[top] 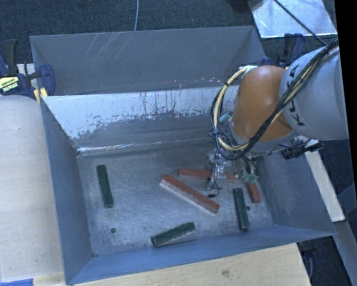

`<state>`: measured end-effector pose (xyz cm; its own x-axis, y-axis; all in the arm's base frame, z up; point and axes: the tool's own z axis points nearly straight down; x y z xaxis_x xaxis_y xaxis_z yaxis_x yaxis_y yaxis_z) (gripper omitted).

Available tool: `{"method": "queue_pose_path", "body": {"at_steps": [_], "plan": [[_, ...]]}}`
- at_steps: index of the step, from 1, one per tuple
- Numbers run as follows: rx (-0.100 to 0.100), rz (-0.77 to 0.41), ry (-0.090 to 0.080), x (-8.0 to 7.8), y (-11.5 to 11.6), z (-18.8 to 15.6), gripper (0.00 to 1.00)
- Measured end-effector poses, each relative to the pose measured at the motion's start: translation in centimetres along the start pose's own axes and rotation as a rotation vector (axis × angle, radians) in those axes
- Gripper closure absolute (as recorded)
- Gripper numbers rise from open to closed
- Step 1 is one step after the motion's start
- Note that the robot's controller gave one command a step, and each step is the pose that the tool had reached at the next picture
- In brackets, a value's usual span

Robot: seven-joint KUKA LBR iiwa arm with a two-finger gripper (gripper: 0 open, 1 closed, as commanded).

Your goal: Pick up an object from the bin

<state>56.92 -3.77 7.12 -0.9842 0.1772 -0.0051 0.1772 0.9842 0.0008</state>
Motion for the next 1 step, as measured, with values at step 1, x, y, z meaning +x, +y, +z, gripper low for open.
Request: {"method": "queue_pose_path", "body": {"at_steps": [1], "plan": [[0.000,-0.001,0.000,0.00,0.01,0.00,1.00]]}}
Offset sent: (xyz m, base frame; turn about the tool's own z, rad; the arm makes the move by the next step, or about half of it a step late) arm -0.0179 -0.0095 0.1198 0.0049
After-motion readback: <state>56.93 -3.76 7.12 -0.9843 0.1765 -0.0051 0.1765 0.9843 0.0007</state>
